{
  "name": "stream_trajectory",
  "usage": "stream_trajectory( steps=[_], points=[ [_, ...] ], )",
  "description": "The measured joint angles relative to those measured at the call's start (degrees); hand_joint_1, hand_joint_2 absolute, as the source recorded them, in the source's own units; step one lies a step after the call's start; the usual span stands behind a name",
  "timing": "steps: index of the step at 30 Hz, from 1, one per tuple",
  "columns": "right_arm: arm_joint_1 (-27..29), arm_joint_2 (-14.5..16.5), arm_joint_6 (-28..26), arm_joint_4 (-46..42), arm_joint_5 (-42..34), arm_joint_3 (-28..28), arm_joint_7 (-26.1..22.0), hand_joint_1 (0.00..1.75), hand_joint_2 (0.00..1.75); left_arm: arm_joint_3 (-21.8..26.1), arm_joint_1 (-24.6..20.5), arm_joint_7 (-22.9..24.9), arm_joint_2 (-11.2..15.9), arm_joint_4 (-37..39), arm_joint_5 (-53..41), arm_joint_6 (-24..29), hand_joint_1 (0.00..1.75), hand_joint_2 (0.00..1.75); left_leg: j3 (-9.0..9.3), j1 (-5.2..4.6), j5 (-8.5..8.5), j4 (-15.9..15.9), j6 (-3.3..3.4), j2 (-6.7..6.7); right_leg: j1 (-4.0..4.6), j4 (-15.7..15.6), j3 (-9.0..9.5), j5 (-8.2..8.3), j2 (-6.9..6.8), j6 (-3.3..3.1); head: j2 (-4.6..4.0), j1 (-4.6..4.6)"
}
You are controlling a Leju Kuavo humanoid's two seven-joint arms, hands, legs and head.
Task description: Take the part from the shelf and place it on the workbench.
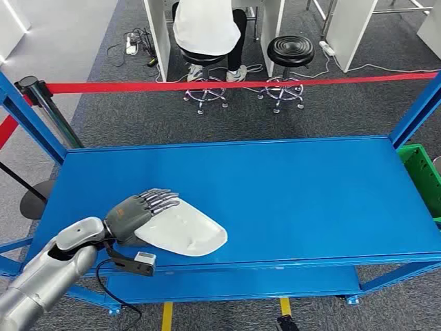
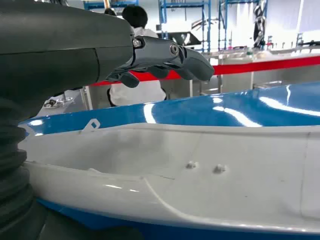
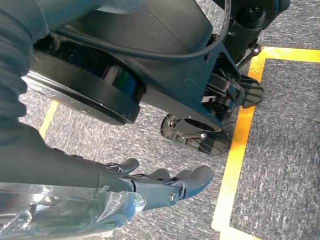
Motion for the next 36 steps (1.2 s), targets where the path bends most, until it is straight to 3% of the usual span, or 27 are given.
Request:
stream_trajectory(
  steps=[7,12,14,16,18,36],
  points=[
    [-0.69,0.1,0.0,0.0,0.36,0.92,0.57,0.0,1.75,-0.49,-0.24,-0.68,-2.19,1.55,-0.65,2.54,0.02,1.75,0.0,-0.02,0.02,0.0,0.04,0.0,-0.02,-0.01,0.02,0.02,-0.02,0.03,0.0,0.0],
    [-0.8,0.1,0.0,0.0,0.76,1.68,0.83,0.0,1.75,-1.2,-0.24,0.43,-3.58,1.64,-0.53,1.11,0.26,1.75,0.0,-0.03,0.03,0.0,0.05,-0.01,-0.03,-0.01,0.03,0.03,-0.02,0.03,0.0,0.0],
    [-0.82,0.1,0.0,0.0,0.87,1.85,0.86,0.0,1.75,-1.47,-0.22,0.66,-3.93,1.64,-0.49,0.86,0.74,1.75,0.0,-0.04,0.03,0.0,0.05,0.0,-0.03,-0.01,0.02,0.03,-0.02,0.03,0.0,0.0],
    [-0.84,0.1,0.0,0.0,0.9,1.99,0.88,0.0,1.75,-1.75,-0.22,0.74,-4.15,1.65,-0.48,0.77,1.47,1.75,0.0,-0.04,0.03,0.0,0.05,0.0,-0.03,-0.01,0.02,0.03,-0.02,0.03,0.0,0.0],
    [-0.88,0.1,0.0,0.0,0.9,2.12,0.89,0.0,1.75,-2.03,-0.22,0.79,-4.27,1.66,-0.47,0.71,1.74,1.75,0.0,-0.04,0.03,0.0,0.05,0.0,-0.03,-0.01,0.02,0.03,-0.01,0.03,0.0,0.0],
    [-1.07,0.1,-0.17,0.0,0.92,2.87,1.05,0.0,1.75,-1.38,0.05,2.7,-4.71,1.65,0.41,1.4,1.75,1.75,-0.01,-0.04,0.03,0.0,0.05,-0.01,-0.03,-0.01,0.02,0.03,-0.01,0.03,0.0,0.01]
  ],
)
